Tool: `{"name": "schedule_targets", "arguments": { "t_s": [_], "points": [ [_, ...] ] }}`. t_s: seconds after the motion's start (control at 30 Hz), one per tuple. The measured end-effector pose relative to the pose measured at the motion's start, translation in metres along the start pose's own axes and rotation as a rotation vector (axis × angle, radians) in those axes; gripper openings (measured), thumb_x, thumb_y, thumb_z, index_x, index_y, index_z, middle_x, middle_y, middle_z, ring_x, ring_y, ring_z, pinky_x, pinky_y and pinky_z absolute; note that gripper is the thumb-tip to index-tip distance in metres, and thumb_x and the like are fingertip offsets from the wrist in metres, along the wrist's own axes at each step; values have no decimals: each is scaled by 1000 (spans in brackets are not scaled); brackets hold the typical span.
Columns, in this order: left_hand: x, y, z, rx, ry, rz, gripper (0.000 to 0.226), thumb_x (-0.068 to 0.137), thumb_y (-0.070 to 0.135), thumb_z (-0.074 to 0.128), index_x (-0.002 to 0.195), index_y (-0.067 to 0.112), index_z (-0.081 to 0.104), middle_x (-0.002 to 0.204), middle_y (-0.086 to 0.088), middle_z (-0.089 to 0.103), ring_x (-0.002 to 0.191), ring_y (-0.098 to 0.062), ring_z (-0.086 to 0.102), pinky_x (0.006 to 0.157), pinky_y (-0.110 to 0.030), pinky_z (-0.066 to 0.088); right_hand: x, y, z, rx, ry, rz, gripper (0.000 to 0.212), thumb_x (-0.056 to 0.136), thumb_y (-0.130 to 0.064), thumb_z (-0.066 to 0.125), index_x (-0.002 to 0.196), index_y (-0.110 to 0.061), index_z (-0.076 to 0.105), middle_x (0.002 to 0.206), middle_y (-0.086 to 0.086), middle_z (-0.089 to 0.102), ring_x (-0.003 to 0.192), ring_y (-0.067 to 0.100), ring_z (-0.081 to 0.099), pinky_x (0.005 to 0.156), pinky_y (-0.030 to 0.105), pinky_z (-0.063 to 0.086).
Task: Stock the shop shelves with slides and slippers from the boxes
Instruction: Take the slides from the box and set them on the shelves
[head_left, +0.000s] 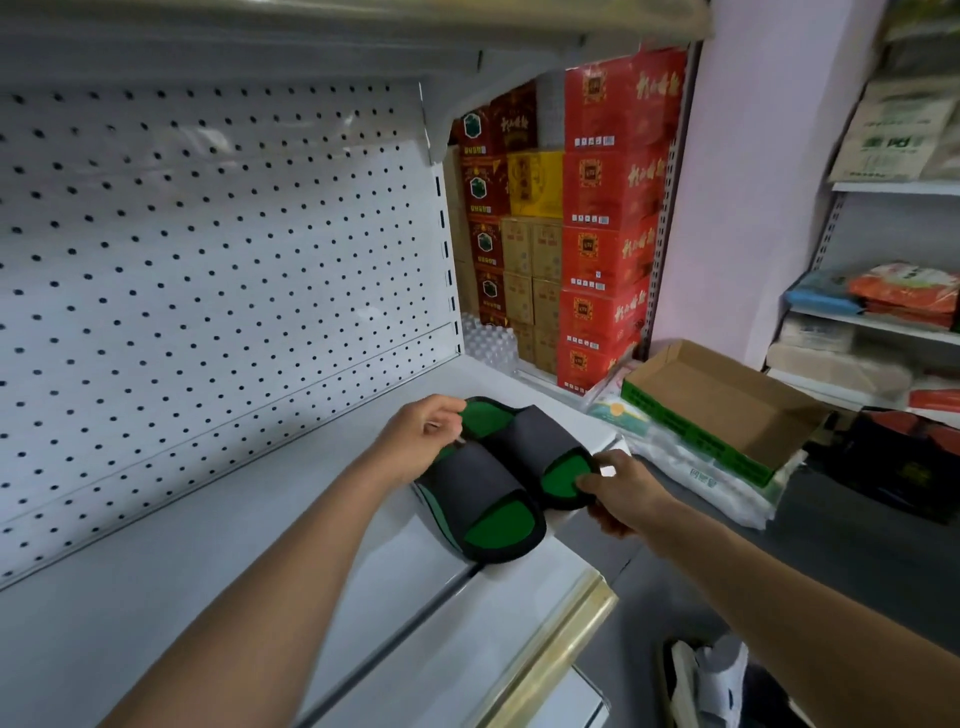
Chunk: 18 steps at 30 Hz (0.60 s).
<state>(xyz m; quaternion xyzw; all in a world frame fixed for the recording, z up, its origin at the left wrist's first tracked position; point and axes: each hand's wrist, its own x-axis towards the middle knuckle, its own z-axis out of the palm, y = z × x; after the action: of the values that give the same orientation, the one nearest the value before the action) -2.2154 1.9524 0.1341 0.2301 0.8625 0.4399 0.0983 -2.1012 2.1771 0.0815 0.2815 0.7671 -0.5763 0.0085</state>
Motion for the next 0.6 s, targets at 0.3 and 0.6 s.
{"name": "schedule_targets", "arguments": {
  "t_s": [0.3, 0.6],
  "points": [
    [-34, -9, 5, 210, -37, -22, 64, 74, 31, 81, 131, 32, 54, 122, 5, 56, 115, -11, 54, 101, -33, 46, 6, -7, 15, 194, 75, -35, 36, 96, -14, 56, 131, -15, 45, 63, 12, 51, 45, 19, 42, 43, 24, 34],
    [-12, -1, 23, 225, 155, -78, 39, 85, 15, 71, 121, 24, 61, 108, -2, 61, 102, -22, 60, 98, -35, 48, -4, -10, 18, 211, 32, -19, 58, 93, 5, 48, 145, -18, 36, 86, 16, 61, 59, 21, 58, 53, 28, 55]
  ]
}}
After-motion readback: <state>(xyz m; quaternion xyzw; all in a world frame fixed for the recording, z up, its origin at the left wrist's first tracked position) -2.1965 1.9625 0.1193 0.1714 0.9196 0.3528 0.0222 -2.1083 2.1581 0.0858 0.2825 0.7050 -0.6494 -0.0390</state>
